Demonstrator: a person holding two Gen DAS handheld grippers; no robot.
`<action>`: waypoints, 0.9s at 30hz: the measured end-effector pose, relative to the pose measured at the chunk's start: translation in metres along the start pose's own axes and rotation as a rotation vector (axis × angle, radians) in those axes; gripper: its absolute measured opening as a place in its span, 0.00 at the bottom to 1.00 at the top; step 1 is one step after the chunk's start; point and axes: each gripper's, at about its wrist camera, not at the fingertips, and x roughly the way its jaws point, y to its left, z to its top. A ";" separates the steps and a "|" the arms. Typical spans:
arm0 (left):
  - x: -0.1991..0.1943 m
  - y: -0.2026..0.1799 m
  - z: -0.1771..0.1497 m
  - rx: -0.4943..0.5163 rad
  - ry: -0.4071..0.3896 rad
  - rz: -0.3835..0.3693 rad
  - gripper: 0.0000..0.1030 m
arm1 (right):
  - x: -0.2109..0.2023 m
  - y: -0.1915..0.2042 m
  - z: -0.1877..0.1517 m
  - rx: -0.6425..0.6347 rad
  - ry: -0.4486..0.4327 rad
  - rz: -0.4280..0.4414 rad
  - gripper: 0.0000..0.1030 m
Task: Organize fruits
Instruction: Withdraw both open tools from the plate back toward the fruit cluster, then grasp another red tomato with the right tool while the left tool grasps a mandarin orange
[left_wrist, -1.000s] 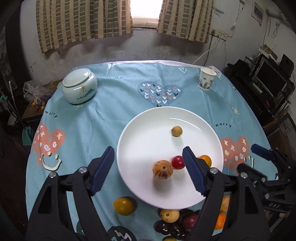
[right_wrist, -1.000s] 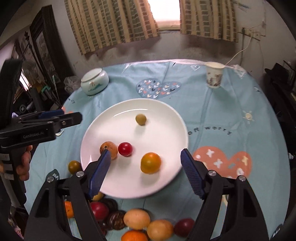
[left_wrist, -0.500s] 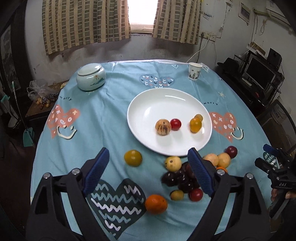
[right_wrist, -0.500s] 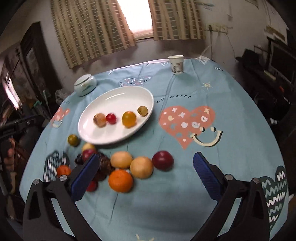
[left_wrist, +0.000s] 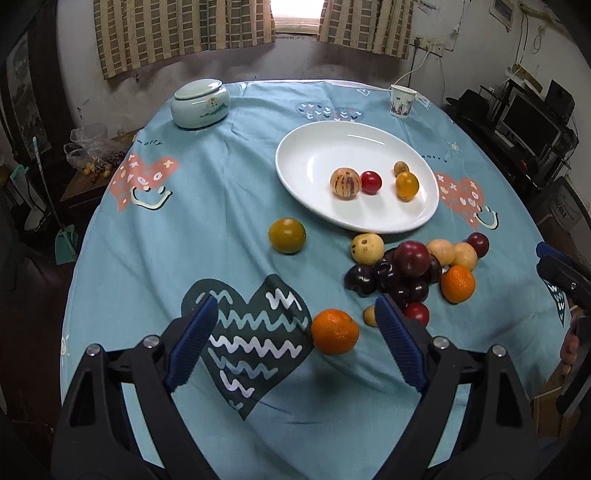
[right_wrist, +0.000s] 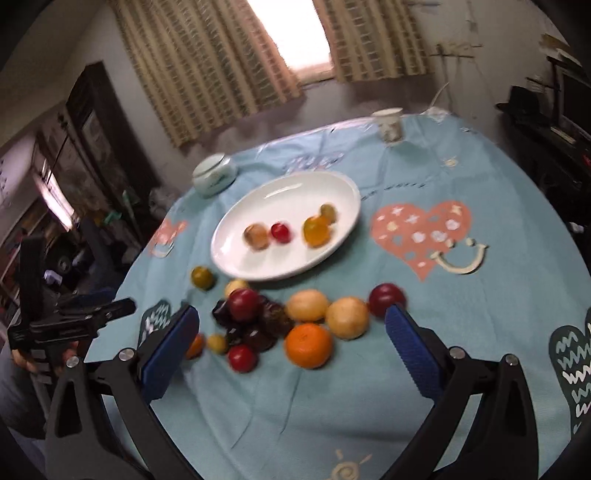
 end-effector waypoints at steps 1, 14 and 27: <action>0.000 -0.003 -0.001 0.005 0.002 0.002 0.85 | 0.005 0.006 0.001 -0.011 0.047 -0.022 0.99; 0.011 -0.019 -0.021 0.117 0.029 -0.006 0.85 | 0.048 -0.004 -0.023 0.016 0.251 -0.029 0.76; 0.014 -0.004 -0.038 0.098 0.079 -0.016 0.85 | 0.128 0.045 -0.043 -0.004 0.447 0.087 0.39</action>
